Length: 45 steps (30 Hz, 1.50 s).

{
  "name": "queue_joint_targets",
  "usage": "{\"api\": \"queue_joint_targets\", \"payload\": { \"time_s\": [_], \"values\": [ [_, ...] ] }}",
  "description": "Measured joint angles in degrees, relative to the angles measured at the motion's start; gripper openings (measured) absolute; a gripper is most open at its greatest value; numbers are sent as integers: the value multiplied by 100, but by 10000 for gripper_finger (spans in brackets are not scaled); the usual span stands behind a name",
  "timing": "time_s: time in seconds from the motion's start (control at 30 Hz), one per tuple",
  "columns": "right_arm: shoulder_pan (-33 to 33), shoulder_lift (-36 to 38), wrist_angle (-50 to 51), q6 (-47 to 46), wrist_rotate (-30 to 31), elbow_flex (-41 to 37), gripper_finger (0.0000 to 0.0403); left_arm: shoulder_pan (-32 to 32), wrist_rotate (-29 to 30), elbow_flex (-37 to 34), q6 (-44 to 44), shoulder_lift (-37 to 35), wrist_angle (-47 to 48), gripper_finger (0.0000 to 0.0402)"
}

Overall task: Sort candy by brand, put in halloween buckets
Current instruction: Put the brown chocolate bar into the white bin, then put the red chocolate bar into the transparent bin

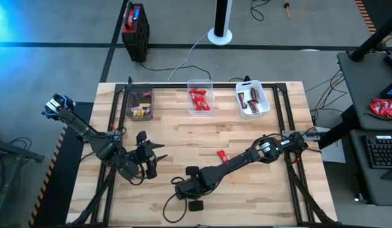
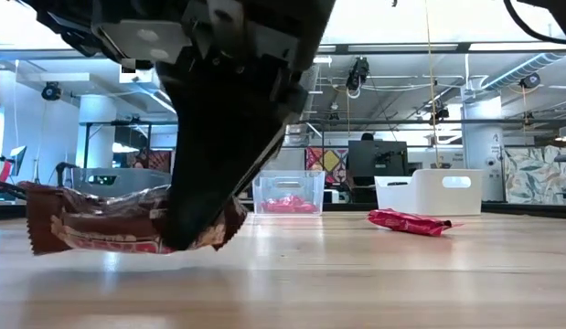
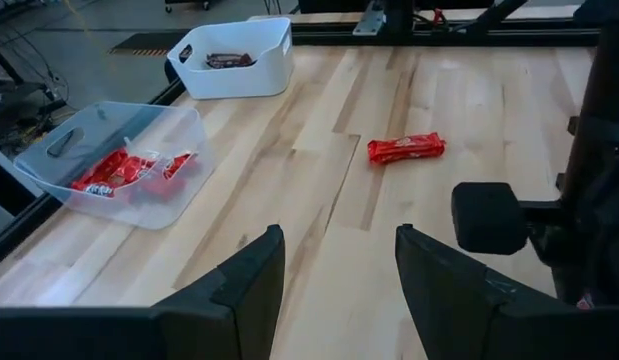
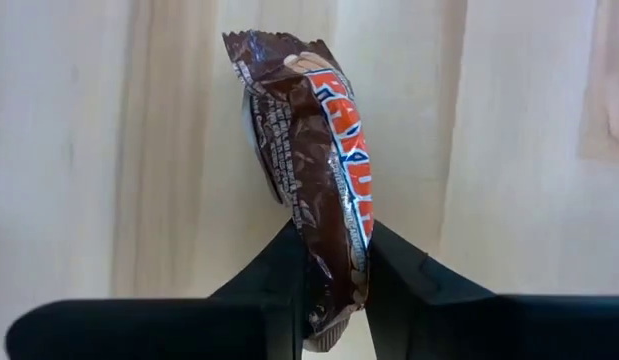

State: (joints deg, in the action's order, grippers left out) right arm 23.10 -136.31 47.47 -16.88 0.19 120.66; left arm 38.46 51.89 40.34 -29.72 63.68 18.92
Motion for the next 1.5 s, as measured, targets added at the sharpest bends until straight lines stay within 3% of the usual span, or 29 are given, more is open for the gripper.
{"api": "queue_joint_targets", "payload": {
  "time_s": [0.13,0.23,0.37,0.5,0.6,0.97,1.13,1.23,1.5],
  "values": [
    [-45,125,328,102,-7,0,58,35,-264,0,-206,-7,-5,175],
    [-117,382,979,171,288,0,59,115,-794,0,-384,-17,-27,175],
    [-350,841,2461,289,1482,-14,73,272,-1926,30,-638,-15,-30,175],
    [-877,1491,4013,-94,2977,-125,62,442,-3019,129,-1130,26,136,175],
    [-1505,2187,4204,-497,3591,-436,56,589,-3340,239,-1461,78,467,175],
    [-4592,4450,3529,-1688,3330,-2637,61,699,-3344,1110,-2326,723,2637,175],
    [-5749,4931,2368,-1521,2128,-3821,65,699,-3341,1326,-2290,1044,3009,175],
    [-6171,5028,1623,-1266,1629,-4361,80,699,-3337,1355,-2288,1143,3033,175],
    [-6477,4910,1368,-1170,1617,-4778,156,699,-3347,1355,-2309,1154,3058,175]
  ]
}}
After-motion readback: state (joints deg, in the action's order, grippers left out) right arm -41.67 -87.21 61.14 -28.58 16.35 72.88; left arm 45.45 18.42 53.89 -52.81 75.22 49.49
